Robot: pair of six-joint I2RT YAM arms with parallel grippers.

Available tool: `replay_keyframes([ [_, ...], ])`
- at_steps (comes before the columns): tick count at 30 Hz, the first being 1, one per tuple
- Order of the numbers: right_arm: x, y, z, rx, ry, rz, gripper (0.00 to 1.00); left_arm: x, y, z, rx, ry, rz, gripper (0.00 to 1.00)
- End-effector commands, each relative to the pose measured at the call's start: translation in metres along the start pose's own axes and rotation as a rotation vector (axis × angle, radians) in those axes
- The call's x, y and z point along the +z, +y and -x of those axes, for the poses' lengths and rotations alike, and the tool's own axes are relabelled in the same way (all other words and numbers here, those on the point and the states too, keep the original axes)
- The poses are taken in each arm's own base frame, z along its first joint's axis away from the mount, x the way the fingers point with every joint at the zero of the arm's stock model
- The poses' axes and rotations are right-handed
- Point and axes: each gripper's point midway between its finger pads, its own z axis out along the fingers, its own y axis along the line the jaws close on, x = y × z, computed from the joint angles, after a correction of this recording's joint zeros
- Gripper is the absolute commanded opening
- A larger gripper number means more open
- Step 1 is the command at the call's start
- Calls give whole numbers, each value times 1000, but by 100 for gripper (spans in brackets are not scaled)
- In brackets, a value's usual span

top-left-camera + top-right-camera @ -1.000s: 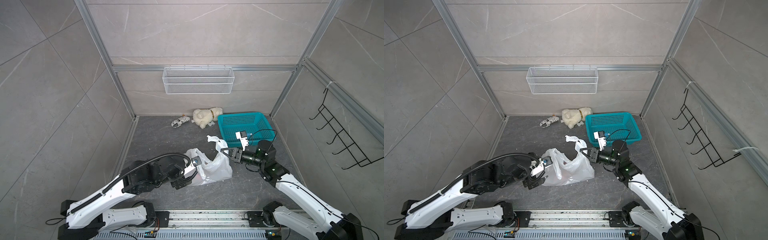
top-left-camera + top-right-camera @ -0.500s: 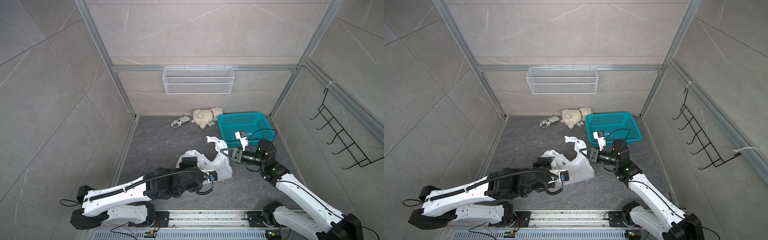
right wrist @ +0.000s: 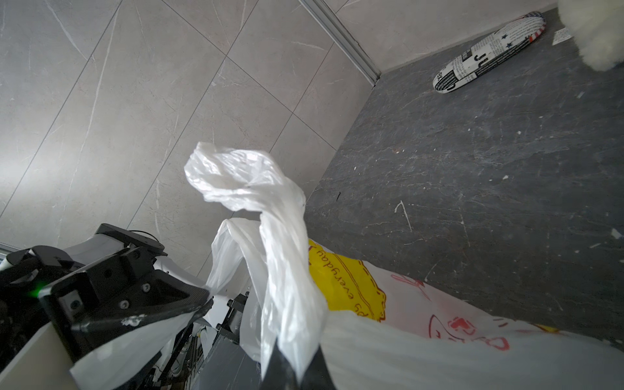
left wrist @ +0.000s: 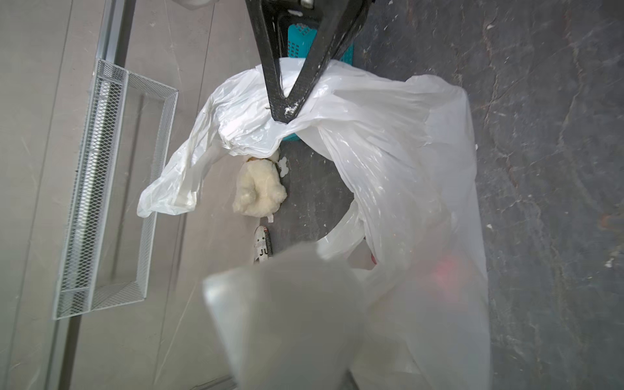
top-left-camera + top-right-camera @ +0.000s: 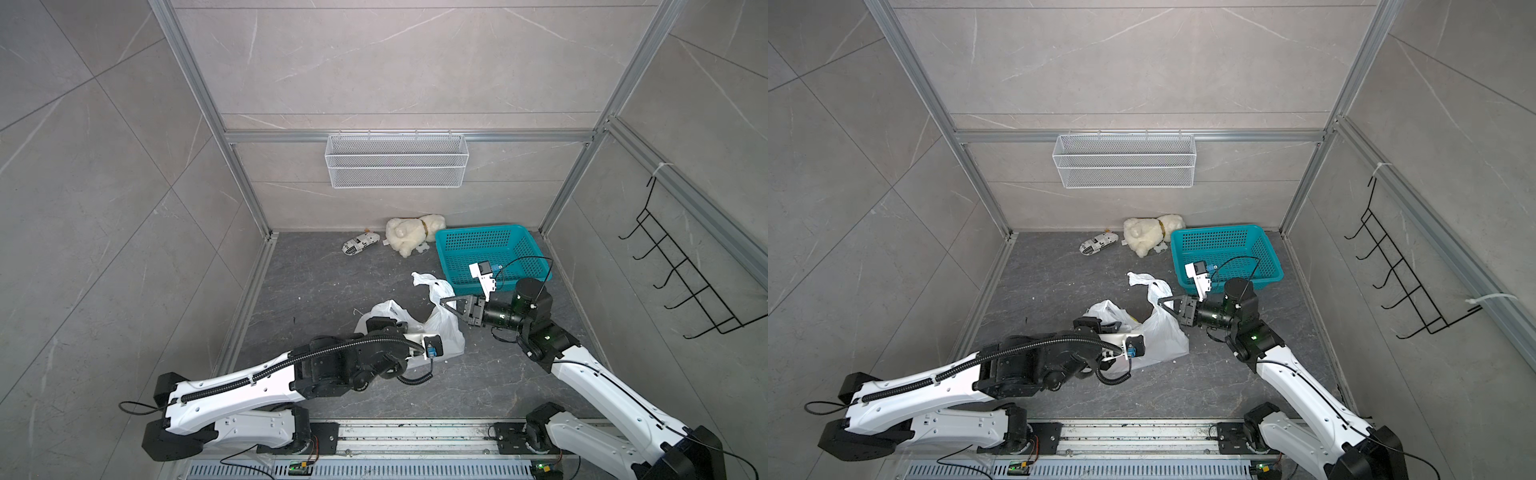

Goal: Place the peach into a plastic bag & tie a knot
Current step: Cross the plastic bag at the center of the board.

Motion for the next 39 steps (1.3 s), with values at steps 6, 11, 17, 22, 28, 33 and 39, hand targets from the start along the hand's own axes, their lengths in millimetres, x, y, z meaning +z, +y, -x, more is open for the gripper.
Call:
replay_keyframes([
  [6,1,3,4,-43,-39,50,0,-25,42,10,-628,-218,-283,0],
  [11,8,-1,1,-36,-4,63,0,-13,22,14,-719,-164,-552,0],
  [17,17,-5,9,24,23,43,0,-8,6,31,-753,-145,-744,0],
  [22,22,-3,12,36,65,38,0,6,-2,37,-786,-89,-847,0],
  [28,30,1,-2,35,171,66,0,31,-9,36,-832,28,-907,0],
  [33,37,7,-19,9,272,62,0,52,-12,28,-845,123,-892,0],
  [39,38,18,-23,-9,288,100,1,67,-16,17,-857,202,-874,0],
])
